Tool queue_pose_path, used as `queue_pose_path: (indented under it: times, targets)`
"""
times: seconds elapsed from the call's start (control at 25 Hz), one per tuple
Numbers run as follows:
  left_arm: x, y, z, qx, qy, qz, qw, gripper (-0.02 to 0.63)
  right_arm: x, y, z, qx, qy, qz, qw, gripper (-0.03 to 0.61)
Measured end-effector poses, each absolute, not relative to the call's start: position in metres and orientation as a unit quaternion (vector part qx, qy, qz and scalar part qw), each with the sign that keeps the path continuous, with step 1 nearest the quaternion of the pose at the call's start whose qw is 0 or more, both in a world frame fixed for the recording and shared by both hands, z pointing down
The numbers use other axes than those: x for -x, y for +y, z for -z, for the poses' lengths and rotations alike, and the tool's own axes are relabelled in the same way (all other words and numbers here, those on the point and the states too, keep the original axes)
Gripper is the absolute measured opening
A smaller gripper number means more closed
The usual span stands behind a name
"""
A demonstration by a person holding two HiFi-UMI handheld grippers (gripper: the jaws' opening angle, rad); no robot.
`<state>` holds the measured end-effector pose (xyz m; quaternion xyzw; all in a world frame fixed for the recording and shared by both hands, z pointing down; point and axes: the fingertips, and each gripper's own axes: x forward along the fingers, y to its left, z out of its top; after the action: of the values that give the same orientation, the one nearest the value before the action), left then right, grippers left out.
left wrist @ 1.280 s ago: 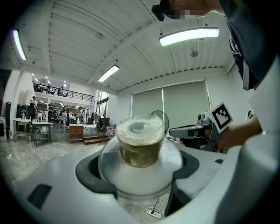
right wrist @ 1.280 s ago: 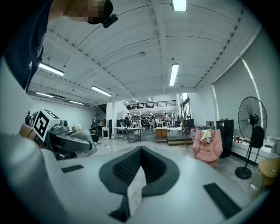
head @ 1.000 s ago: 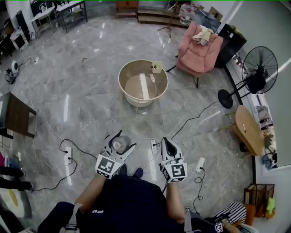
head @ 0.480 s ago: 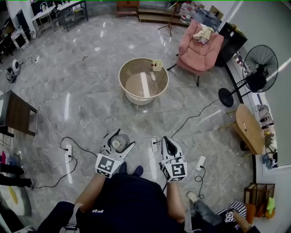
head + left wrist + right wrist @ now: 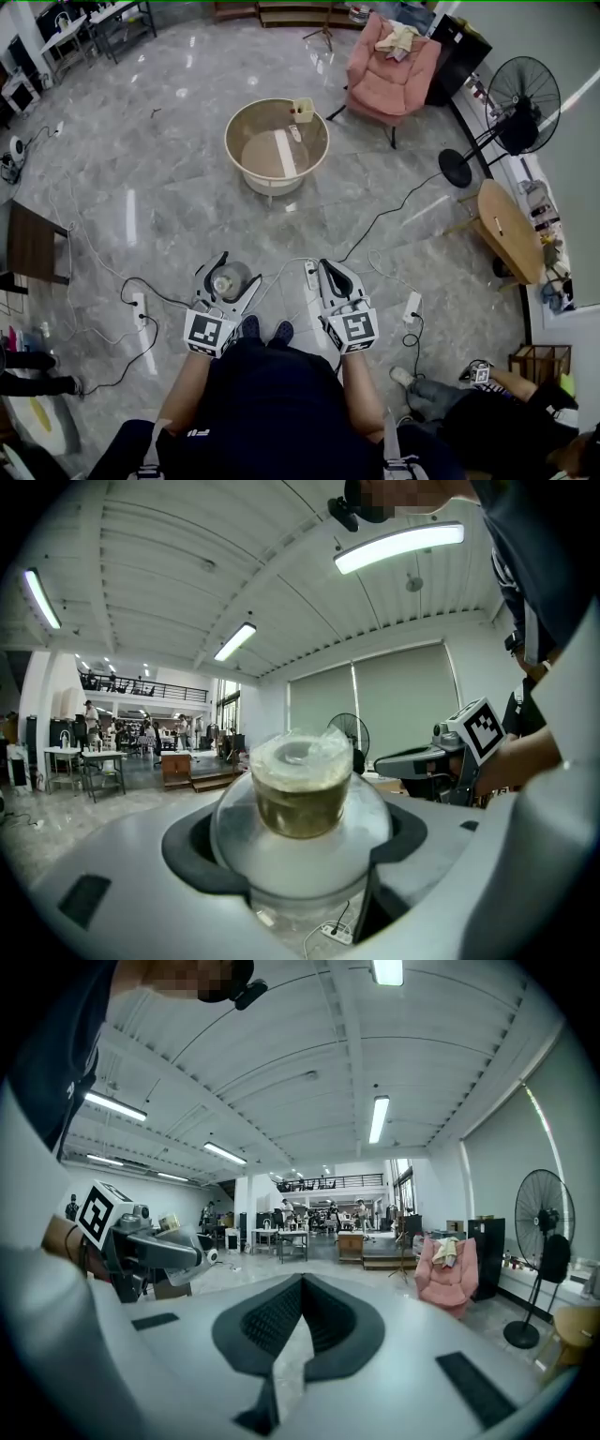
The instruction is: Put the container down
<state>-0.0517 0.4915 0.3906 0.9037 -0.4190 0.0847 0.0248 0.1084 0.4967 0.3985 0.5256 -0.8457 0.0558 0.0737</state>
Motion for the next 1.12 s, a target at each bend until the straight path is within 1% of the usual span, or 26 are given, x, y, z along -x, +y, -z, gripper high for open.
queue_pose_path:
  times: [0.56,1.12]
  targets:
    - [0.038,0.523,-0.383,-0.898,-0.431,-0.082,0.024,0.339,-0.121,0.526,-0.401,-0.506,-0.857,-0.059,0.069,0.027]
    - [0.025,0.517,-0.382,-0.900,-0.427,-0.083,0.017,0.339,-0.131,0.522,-0.404,-0.503,-0.860,-0.059,0.059,0.028]
